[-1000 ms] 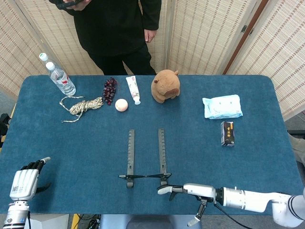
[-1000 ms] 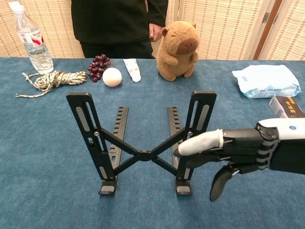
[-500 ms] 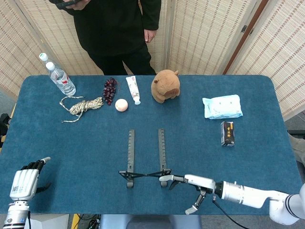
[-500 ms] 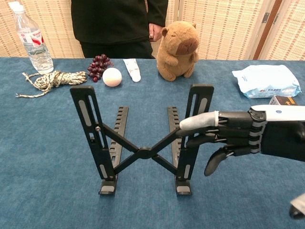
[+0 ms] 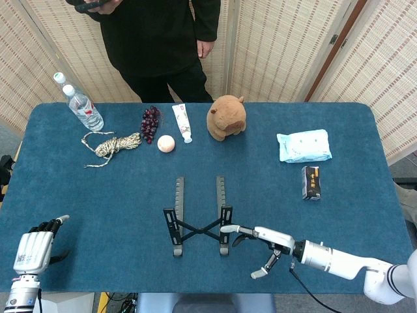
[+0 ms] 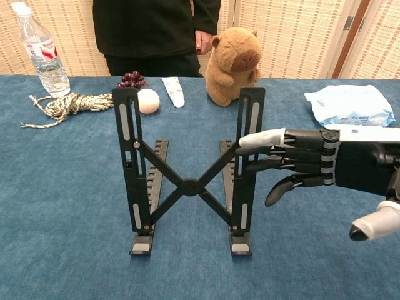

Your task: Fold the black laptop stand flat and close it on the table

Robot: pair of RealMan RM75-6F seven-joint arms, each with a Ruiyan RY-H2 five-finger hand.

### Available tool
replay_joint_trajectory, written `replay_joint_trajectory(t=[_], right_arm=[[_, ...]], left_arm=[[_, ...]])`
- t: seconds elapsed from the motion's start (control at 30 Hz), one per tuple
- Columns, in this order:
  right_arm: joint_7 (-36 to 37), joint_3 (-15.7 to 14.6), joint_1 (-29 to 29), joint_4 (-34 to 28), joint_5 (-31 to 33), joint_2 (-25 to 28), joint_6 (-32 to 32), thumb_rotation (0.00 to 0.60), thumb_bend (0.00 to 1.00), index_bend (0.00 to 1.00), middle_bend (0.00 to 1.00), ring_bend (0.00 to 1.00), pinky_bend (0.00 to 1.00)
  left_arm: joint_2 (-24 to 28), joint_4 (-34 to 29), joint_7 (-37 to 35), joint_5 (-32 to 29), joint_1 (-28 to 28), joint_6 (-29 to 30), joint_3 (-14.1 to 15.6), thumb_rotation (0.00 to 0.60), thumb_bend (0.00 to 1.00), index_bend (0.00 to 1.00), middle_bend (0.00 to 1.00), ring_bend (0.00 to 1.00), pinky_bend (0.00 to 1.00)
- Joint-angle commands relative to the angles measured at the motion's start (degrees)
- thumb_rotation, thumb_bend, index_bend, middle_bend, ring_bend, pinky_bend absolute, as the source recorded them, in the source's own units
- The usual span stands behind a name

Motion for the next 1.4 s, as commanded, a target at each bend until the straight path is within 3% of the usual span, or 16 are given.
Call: replay_joint_trajectory(t=[0.03,0.47,0.67,1.0,1.1,1.4], right_arm=[[-0.06,-0.15,-0.05,-0.04,-0.6,0.13,0.43,0.6,0.0,0.0,0.0,0.0,0.23],[-1.29,-0.2,-0.33,-1.3,-0.65,1.34,0.45,0.6,0.0,0.0,0.0,0.0,0.23],[-6.71,0.4,-0.74,-4.27,1.21,3.06,-1.72,0.6,0.0,0.0,0.0,0.0,0.23],[-31.13,4.57,-2.15,-17.97,10.28,10.15,-9.34,0.6,0.0,0.0,0.0,0.0,0.23],[-39.15,6.31,-3.07,-21.73,14.13,12.03,-11.14,0.6,0.0,0.0,0.0,0.0,0.23],[-64.95,12.71,-6.61,-28.64,25.98,13.76,-12.49,0.6,0.0,0.0,0.0,0.0,0.23]], left_arm=[[-0.01,0.0,0.02,0.0,-0.02,0.0,-0.03,0.6,0.06,0.23,0.35,0.35,0.46],[-0.04,0.01,0.04,0.23,-0.14,0.01,-0.04,0.6,0.06,0.23,0.35,0.34,0.46],[-0.23,0.35,-0.25,1.56,-0.84,0.26,-0.2,0.6,0.06,0.23,0.34,0.35,0.46],[-2.46,5.78,-6.95,13.16,-6.54,5.46,-1.98,0.6,0.06,0.22,0.24,0.31,0.46],[-3.75,8.42,-9.45,17.35,-9.31,7.12,-2.51,0.6,0.02,0.2,0.23,0.29,0.43],[-9.26,17.07,-18.22,24.44,-18.32,8.09,-3.64,0.6,0.0,0.05,0.13,0.19,0.32]])
